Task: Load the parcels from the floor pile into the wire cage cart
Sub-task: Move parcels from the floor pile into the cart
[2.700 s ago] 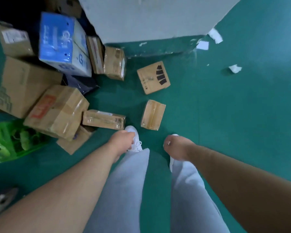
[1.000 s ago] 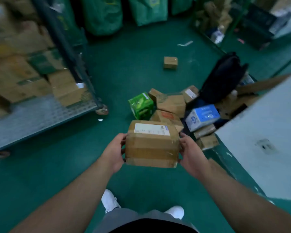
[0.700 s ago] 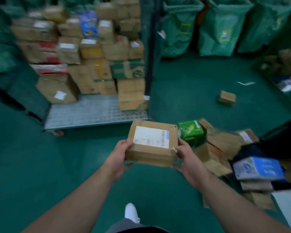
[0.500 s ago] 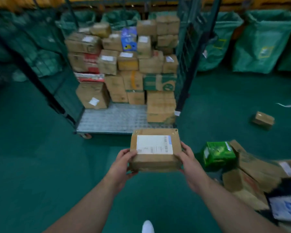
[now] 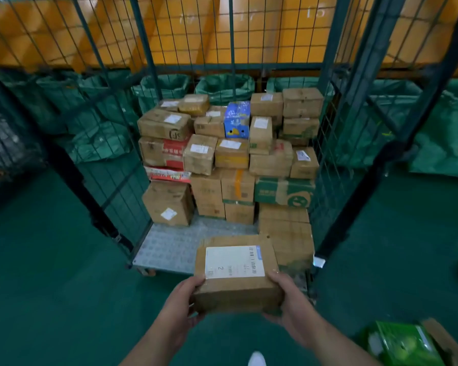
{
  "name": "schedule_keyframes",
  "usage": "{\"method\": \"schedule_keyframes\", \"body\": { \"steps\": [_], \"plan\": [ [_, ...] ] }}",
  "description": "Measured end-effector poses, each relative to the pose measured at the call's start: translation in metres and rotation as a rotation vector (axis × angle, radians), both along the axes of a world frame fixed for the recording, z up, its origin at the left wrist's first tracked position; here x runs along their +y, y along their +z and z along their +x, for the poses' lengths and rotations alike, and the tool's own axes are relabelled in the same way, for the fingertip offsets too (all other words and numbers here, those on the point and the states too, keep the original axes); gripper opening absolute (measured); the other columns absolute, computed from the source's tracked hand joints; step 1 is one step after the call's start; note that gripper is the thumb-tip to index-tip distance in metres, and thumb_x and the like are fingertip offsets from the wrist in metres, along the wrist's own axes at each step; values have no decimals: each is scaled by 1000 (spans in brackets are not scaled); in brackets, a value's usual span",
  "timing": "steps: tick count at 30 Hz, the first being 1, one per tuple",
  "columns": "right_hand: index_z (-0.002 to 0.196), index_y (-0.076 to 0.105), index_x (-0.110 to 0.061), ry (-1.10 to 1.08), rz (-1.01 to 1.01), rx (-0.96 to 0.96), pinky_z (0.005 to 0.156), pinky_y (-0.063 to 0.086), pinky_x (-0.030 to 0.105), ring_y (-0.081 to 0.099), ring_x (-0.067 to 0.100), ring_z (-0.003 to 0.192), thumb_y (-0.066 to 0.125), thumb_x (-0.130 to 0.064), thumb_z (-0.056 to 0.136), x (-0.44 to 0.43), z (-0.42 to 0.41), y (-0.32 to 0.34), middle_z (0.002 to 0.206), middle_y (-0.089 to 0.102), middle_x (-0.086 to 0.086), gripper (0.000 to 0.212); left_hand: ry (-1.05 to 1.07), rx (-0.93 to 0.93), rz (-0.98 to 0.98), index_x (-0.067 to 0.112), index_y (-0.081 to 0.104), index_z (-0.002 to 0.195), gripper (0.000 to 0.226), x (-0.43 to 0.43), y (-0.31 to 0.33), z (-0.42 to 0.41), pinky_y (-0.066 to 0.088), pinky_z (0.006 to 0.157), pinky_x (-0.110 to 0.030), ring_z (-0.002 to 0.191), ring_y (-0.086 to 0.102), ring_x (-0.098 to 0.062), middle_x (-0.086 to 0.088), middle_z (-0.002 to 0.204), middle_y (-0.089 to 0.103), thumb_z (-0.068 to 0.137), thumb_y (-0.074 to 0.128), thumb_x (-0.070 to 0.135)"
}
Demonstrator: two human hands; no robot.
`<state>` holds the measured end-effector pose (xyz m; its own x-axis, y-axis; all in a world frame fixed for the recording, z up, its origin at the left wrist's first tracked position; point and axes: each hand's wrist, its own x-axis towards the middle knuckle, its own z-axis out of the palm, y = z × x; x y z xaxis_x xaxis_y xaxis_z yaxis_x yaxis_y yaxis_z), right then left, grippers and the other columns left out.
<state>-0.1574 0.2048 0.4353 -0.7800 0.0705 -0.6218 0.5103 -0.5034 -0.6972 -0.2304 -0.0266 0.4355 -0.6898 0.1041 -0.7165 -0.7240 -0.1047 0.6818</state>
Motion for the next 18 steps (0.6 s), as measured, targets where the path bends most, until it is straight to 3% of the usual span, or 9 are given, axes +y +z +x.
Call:
{"method": "schedule_keyframes", "body": {
  "steps": [3, 6, 9, 11, 14, 16, 18],
  "plan": [
    [134, 57, -29, 57, -19, -1, 90, 56, 44, 54, 29, 124, 77, -55, 71, 27, -62, 3, 134, 58, 9, 71, -23, 7, -30, 20, 68, 122, 46, 20, 9, -66, 55, 85, -43, 113, 62, -29, -13, 125, 67, 85, 74, 48],
    [134, 59, -26, 63, -7, 2, 93, 58, 47, 56, 34, 122, 85, -54, 65, 58, -121, 7, 130, 61, 15, 79, -17, 52, -58, 19, 65, 124, 50, 52, 21, -136, 57, 85, -43, 116, 61, -32, -13, 125, 66, 86, 71, 52],
    [133, 59, -24, -12, -18, 2, 90, 57, 47, 58, 38, 120, 94, -61, 48, 81, -170, 12, 130, 61, 19, 99, 45, 88, -36, 17, 57, 137, 63, 88, 31, -188, 49, 107, -50, 128, 54, -35, -17, 140, 56, 87, 68, 55],
    [131, 61, -23, -102, -70, -30, 88, 57, 45, 59, 38, 118, 92, -58, 52, 93, -198, 12, 129, 62, 19, 92, 50, 31, -36, 23, 43, 151, 79, 116, 35, -211, 40, 115, -53, 140, 42, -41, -15, 156, 41, 86, 69, 59],
    [121, 71, -24, -200, -155, -77, 89, 53, 47, 58, 38, 116, 82, -57, 66, 106, -238, 11, 128, 63, 20, 65, 11, -69, -21, 32, 31, 156, 99, 164, 34, -247, 44, 109, -59, 140, 38, -47, -12, 163, 27, 74, 78, 62],
    [113, 74, -24, -264, -169, -107, 85, 49, 45, 59, 40, 119, 76, -56, 78, 114, -264, 5, 126, 65, 21, 48, -74, -94, -10, 34, 29, 155, 114, 194, 26, -270, 49, 104, -58, 134, 44, -47, -13, 162, 28, 59, 80, 68],
    [108, 75, -22, -345, -177, -136, 87, 47, 45, 61, 39, 119, 73, -56, 84, 118, -290, 2, 120, 70, 19, 42, -224, -77, 10, 32, 36, 151, 111, 223, 21, -292, 51, 101, -54, 128, 53, -42, -8, 157, 41, 55, 77, 71]
  ]
}}
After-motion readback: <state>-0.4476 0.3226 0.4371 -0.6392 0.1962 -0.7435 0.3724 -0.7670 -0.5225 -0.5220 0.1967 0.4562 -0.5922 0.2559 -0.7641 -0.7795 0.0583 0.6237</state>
